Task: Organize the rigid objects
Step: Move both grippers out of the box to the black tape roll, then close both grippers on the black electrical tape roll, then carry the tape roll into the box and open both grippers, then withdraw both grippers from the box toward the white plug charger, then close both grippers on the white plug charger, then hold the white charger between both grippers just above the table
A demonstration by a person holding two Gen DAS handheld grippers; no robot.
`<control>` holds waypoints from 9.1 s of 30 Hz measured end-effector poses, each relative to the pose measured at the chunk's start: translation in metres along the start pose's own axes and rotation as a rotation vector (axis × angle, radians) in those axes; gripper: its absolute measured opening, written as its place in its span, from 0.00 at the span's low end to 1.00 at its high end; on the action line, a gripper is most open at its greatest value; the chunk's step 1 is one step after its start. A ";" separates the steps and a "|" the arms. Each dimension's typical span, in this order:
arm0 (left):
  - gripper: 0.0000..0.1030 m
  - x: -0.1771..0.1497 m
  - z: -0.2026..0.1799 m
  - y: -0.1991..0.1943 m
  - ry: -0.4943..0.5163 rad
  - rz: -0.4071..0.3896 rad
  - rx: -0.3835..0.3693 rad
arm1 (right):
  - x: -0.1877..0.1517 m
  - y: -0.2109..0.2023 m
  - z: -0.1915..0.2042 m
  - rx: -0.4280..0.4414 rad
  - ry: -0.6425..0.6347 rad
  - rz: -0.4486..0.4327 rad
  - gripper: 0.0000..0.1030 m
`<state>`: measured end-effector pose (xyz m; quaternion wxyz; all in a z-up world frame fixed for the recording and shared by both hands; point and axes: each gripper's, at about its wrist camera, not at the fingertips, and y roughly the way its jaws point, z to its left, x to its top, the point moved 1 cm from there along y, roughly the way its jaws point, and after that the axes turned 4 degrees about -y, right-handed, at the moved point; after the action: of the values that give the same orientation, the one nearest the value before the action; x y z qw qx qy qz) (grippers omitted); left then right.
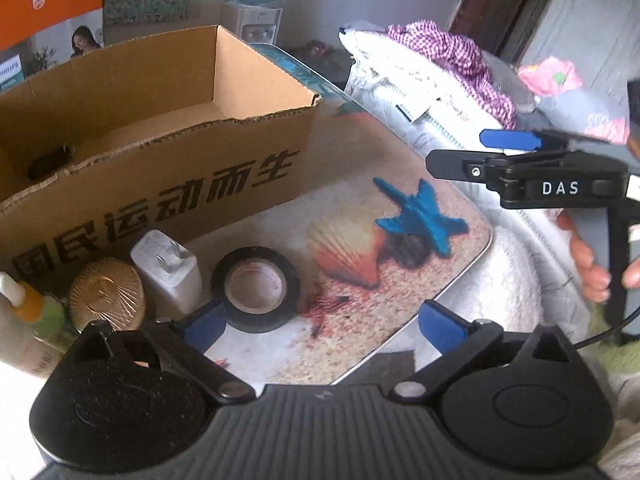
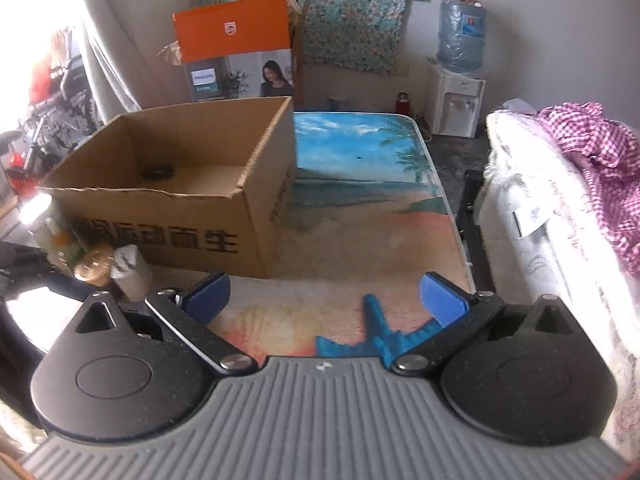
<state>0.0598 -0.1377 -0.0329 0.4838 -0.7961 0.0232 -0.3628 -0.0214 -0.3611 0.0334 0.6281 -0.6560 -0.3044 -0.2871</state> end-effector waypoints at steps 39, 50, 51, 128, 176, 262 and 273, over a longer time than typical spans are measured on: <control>0.72 -0.035 -0.008 0.048 0.081 -0.087 0.242 | -0.022 0.109 0.078 0.400 0.069 0.202 0.17; 0.72 -0.042 -0.020 0.045 0.102 -0.073 0.209 | -0.031 0.098 0.072 0.396 0.093 0.205 0.17; 0.72 -0.043 -0.022 0.044 0.106 -0.070 0.203 | -0.032 0.097 0.071 0.395 0.097 0.206 0.17; 0.63 0.148 0.093 -0.042 -0.037 -0.084 0.342 | 0.193 0.106 0.114 0.534 -0.170 0.059 0.18; 0.72 0.146 0.113 -0.107 -0.276 -0.107 0.275 | 0.167 0.099 0.042 0.653 0.178 0.048 0.27; 0.59 -0.016 -0.025 0.040 0.116 -0.139 0.051 | -0.040 0.123 0.035 0.541 0.702 0.285 0.37; 0.52 -0.014 -0.021 0.038 0.108 -0.137 0.094 | -0.052 0.121 0.011 0.583 0.791 0.265 0.37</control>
<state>0.0493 -0.1679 -0.0647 0.4927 -0.7514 -0.0224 -0.4383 0.0367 -0.3554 -0.0848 0.8832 -0.3277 -0.0246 -0.3345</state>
